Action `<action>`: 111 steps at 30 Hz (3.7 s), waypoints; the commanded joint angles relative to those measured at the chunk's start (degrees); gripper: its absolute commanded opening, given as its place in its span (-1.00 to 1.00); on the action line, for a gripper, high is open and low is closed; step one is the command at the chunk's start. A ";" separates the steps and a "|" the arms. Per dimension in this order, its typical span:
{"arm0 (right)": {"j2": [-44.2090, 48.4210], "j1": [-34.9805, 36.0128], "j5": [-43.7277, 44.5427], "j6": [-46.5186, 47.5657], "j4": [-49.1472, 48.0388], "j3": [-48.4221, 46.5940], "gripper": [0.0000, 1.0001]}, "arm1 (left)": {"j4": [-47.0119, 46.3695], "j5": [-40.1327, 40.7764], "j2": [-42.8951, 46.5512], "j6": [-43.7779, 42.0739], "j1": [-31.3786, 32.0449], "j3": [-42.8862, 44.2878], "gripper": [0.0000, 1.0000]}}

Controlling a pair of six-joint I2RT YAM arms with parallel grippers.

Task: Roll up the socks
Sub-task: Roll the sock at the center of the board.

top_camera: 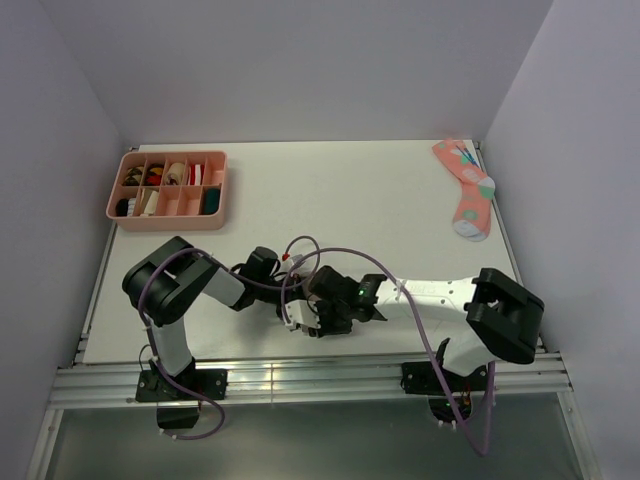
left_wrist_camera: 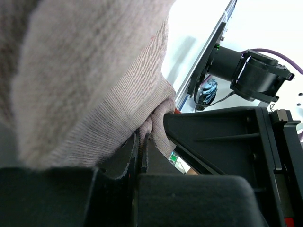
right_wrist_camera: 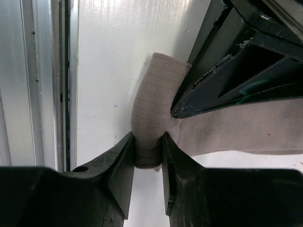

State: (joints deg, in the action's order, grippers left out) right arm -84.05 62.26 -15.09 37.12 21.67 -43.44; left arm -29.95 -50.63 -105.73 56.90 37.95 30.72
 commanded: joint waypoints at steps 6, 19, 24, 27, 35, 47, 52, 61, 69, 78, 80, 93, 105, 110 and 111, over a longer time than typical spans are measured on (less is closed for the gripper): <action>-5.50 -4.06 -10.30 2.42 9.69 -5.95 -0.42 | 6.05 11.42 4.30 -1.62 0.28 -2.59 -0.67; -13.59 -7.85 -16.98 4.18 18.05 -11.66 -0.44 | 7.37 26.90 20.73 -1.27 -1.22 -4.26 -0.33; -17.63 -10.75 -20.59 5.24 23.23 -16.49 -0.45 | 8.86 32.35 25.57 -1.18 -3.32 -9.27 -0.32; -20.00 -12.42 -22.78 5.94 27.19 -20.27 -0.45 | 9.13 34.54 27.86 -1.36 -3.59 -11.99 -0.36; -31.25 -16.03 -28.23 5.68 37.56 -32.48 -0.45 | 4.12 38.32 36.29 0.31 -3.59 -20.34 -0.45; -42.33 -19.63 -26.04 0.76 43.36 -42.95 -0.45 | 1.13 47.88 49.23 -9.25 7.89 -22.82 -0.31; -46.64 -20.68 -25.77 1.10 46.87 -47.86 -0.43 | -5.36 50.10 42.28 -12.43 13.28 -21.14 -0.26; -49.89 -21.65 -27.18 2.60 50.22 -50.07 -0.42 | -11.79 54.86 37.18 -19.63 17.50 -19.13 -0.14; -50.86 -21.65 -26.92 3.13 50.75 -49.90 -0.42 | -13.46 51.25 30.15 -25.96 17.86 -16.48 -0.07; -50.51 -22.27 -27.18 3.13 50.57 -49.28 -0.42 | -17.85 44.84 24.96 -25.44 17.86 -17.18 -0.06; -50.51 -22.18 -27.18 3.04 50.31 -49.28 -0.42 | -18.73 44.39 25.05 -25.09 17.86 -17.71 -0.05; -50.16 -22.18 -26.83 1.90 49.61 -49.11 -0.41 | -17.51 42.63 21.62 -24.04 17.86 -16.75 -0.07; -40.24 -24.28 -26.13 -5.56 38.01 -41.56 -0.08 | -17.33 45.09 17.06 -18.59 17.42 -18.68 -0.99; -33.38 -27.80 -26.74 -6.97 33.79 -38.57 -0.06 | -18.83 43.95 14.33 -15.07 14.96 -20.00 -0.99; -32.50 -28.59 -26.57 -7.06 33.18 -38.04 -0.05 | -19.00 43.52 13.98 -14.20 14.78 -20.08 -0.99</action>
State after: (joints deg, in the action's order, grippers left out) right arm -121.43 36.77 -44.27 30.89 62.11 -82.76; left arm -53.95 -7.75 -88.99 40.99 53.76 12.78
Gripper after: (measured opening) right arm 0.471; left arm 0.061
